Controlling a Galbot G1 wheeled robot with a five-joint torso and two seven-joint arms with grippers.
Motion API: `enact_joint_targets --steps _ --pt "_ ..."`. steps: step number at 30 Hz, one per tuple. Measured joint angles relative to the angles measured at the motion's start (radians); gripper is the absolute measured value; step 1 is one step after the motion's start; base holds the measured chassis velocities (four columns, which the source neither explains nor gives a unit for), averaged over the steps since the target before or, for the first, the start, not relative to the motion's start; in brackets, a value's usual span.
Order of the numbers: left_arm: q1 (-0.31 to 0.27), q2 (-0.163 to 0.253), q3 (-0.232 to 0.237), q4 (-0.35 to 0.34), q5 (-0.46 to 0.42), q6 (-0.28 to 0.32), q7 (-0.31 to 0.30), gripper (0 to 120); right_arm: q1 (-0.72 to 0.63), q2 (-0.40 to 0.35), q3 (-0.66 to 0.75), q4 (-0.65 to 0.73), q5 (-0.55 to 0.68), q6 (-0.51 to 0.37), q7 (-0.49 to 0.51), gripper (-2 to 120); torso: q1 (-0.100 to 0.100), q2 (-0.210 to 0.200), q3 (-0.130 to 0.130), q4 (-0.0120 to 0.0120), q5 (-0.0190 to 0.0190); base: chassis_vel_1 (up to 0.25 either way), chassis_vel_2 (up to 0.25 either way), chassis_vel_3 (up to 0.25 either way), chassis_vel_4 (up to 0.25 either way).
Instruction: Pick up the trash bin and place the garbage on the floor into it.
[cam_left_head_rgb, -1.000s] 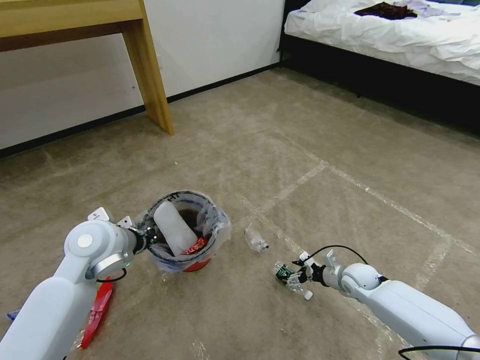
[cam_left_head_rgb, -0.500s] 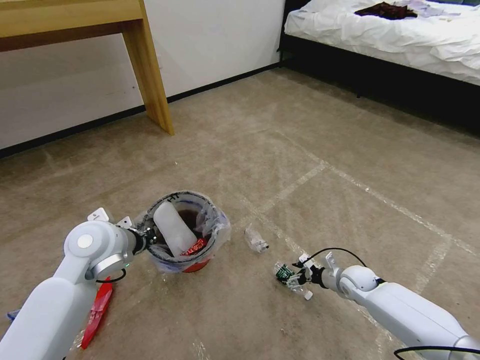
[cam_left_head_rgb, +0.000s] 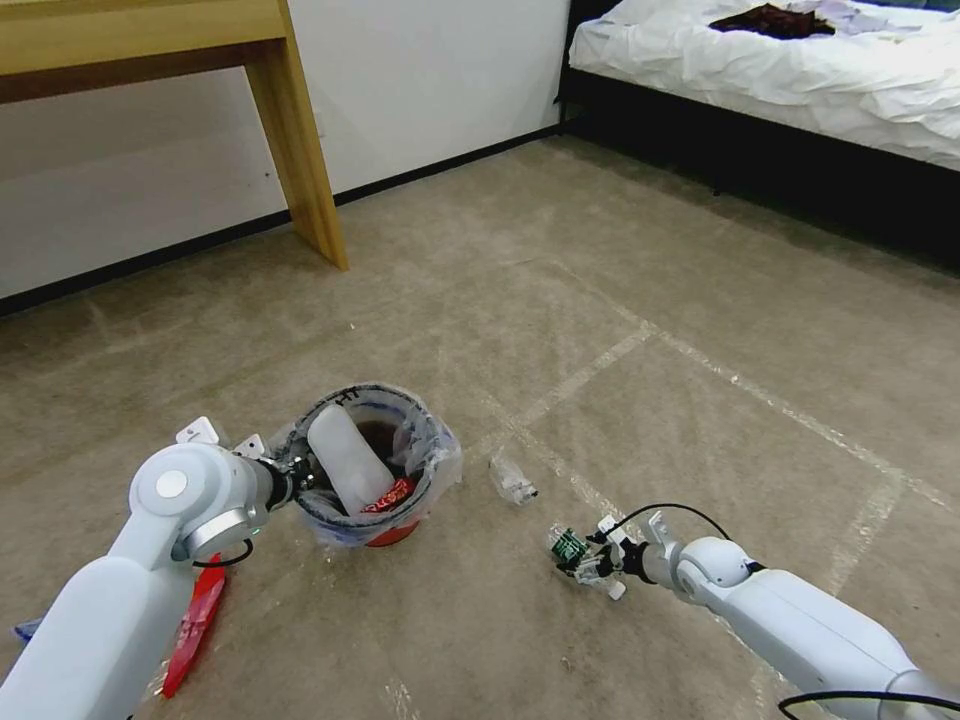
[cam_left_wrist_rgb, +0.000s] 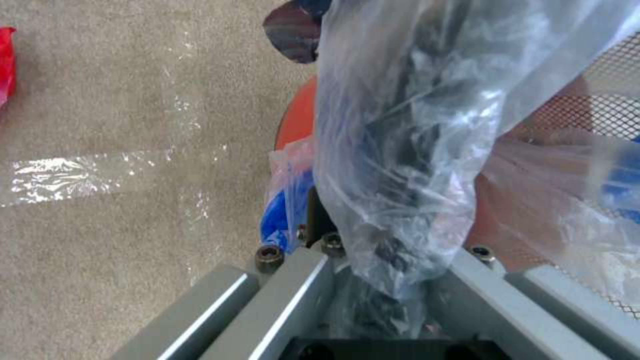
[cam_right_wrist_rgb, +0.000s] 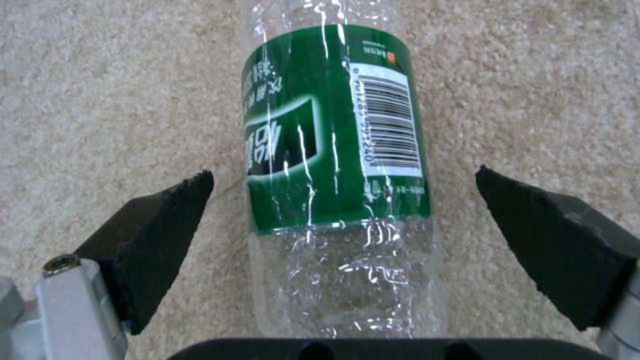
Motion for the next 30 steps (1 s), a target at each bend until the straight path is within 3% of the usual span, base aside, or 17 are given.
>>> enact_joint_targets --steps 9,11,21,25,30 --pt "0.009 0.000 0.000 -0.003 0.010 0.001 0.003 0 0.000 0.011 -0.005 -0.008 -0.010 0.004 -0.007 98 0.000 0.000 0.000 0.0000 0.0000 0.000 0.000 0.000 0.000" --pt "0.010 0.001 0.000 -0.006 0.012 0.001 0.004 0 0.000 0.015 -0.007 -0.012 -0.012 0.004 -0.009 87 0.000 0.000 0.000 0.0000 0.0000 0.000 0.000 0.000 0.000" --pt "0.010 -0.003 0.000 -0.008 0.027 0.001 0.007 0 0.000 0.020 -0.010 -0.018 -0.015 0.007 -0.014 61 0.000 0.000 0.000 0.0000 -0.0002 0.000 0.000 0.000 0.000" --pt "0.006 -0.005 0.005 -0.004 0.037 0.001 0.010 0 -0.001 0.021 -0.003 -0.018 -0.012 0.010 -0.019 41 0.000 0.000 0.000 0.0000 0.0000 0.000 0.000 0.000 0.000" --pt "0.000 -0.005 0.012 -0.004 0.037 0.001 0.011 0 -0.002 0.019 0.008 -0.018 -0.012 0.020 -0.027 30 0.000 0.000 0.000 0.0000 0.0002 0.000 0.000 0.000 0.000"
